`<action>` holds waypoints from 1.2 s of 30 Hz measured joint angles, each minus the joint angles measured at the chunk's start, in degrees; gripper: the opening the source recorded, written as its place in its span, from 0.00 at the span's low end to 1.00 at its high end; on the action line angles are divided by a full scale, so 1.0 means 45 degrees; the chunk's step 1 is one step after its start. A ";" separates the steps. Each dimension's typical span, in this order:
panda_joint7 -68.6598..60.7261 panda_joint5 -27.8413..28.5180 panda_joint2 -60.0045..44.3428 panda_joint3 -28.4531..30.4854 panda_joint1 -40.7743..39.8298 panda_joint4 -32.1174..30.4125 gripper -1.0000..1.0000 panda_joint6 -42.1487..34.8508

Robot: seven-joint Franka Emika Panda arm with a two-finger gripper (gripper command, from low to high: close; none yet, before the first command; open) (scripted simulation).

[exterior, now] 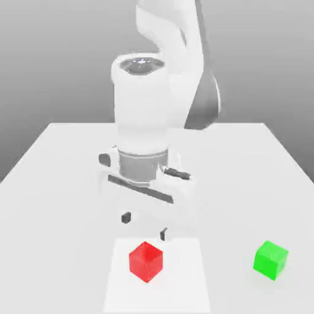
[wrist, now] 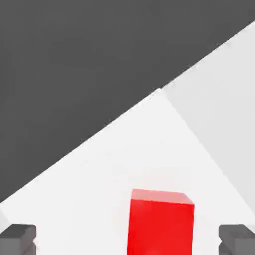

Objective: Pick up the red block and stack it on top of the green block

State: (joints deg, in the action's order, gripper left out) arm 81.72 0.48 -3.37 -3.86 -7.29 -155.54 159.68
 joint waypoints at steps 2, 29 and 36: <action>0.0244 0.0201 -0.0923 0.0139 0.0103 0.0044 0.50 0.0747; -0.2871 0.0206 0.0049 -0.1951 0.3822 0.1294 0.00 -0.1544; -0.3778 0.1067 -0.1128 -0.2577 0.5293 0.2057 0.00 -0.1166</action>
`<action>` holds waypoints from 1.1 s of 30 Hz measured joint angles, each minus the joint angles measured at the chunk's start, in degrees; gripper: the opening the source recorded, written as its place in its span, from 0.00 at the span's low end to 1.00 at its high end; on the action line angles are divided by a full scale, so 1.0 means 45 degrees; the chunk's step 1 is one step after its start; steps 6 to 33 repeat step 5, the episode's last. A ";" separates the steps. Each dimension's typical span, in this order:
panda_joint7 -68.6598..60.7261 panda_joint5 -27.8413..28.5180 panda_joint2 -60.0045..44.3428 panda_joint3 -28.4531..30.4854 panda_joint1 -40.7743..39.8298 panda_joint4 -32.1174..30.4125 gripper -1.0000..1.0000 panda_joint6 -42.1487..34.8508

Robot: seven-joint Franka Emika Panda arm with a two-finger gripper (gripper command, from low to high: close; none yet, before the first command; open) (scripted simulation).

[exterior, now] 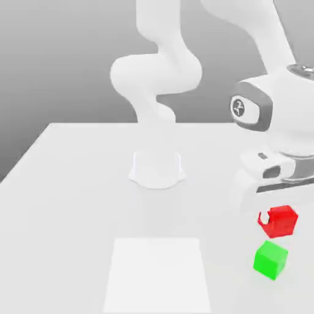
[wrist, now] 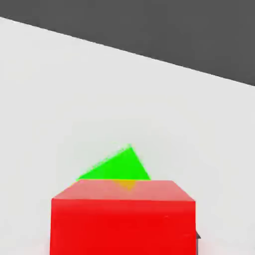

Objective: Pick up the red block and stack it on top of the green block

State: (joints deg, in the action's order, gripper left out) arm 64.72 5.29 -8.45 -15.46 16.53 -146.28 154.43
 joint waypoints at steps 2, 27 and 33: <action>0.0405 0.0595 -0.0877 0.0349 0.0253 0.0059 0.00 0.0781; 0.0542 0.0790 -0.1158 0.0463 0.0335 0.0076 1.00 0.1032; 0.0542 0.0790 -0.1158 0.0463 0.0335 0.0076 1.00 0.1032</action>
